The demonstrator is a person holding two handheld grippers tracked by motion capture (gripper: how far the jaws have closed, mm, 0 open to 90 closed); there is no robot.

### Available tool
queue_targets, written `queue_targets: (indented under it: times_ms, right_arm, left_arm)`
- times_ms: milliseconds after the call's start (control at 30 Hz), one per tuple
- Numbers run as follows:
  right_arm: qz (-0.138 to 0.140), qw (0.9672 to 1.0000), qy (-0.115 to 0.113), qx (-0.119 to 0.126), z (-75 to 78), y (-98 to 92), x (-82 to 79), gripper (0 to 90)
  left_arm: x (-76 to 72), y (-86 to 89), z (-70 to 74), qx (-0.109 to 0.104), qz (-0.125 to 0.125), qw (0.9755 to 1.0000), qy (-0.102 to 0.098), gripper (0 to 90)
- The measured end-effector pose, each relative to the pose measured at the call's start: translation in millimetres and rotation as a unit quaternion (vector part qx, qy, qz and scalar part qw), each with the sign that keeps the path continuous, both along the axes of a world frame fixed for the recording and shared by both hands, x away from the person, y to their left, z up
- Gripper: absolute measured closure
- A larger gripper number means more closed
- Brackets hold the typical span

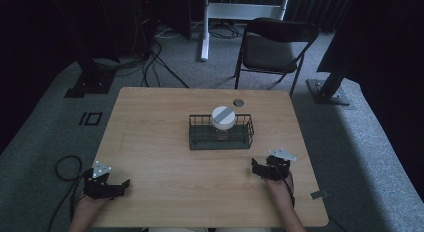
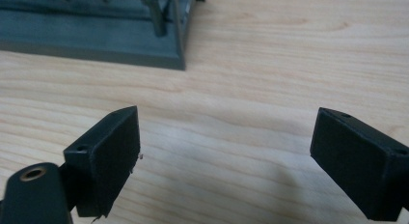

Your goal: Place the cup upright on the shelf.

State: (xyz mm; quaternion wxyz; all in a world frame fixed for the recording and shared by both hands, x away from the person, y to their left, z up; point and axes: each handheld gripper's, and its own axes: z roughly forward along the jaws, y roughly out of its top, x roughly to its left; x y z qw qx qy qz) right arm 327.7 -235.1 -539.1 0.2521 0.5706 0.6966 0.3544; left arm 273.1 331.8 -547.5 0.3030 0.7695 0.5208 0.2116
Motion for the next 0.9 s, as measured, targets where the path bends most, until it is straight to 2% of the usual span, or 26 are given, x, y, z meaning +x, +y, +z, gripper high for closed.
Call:
queue_targets:
  times_ms: [100,333,467,533,900]
  right_arm:
    - [-0.002,0.9999,0.013,0.005,-1.6,-6.2,0.8,10.2]
    - [-0.014,0.9995,0.027,-0.007,-5.6,-18.2,1.4,10.2]
    - [-0.022,0.9992,0.03,-0.013,-6.1,-21.9,0.8,10.2]
    - [-0.028,0.9991,0.033,-0.006,-6.5,-25.4,0.8,10.3]
    - [-0.055,0.9973,0.04,-0.026,-10.0,-34.9,2.5,10.6]
  left_arm:
    - [0.0,0.0,0.0,0.0,0.0,1.0,0.0,0.6]
    - [0.0,0.0,0.0,0.0,0.0,1.0,0.0,0.6]
    - [0.0,0.0,0.0,0.0,0.0,1.0,0.0,0.6]
    - [0.0,0.0,0.0,0.0,0.0,1.0,0.0,0.6]
    - [0.0,0.0,0.0,0.0,0.0,1.0,0.0,0.6]
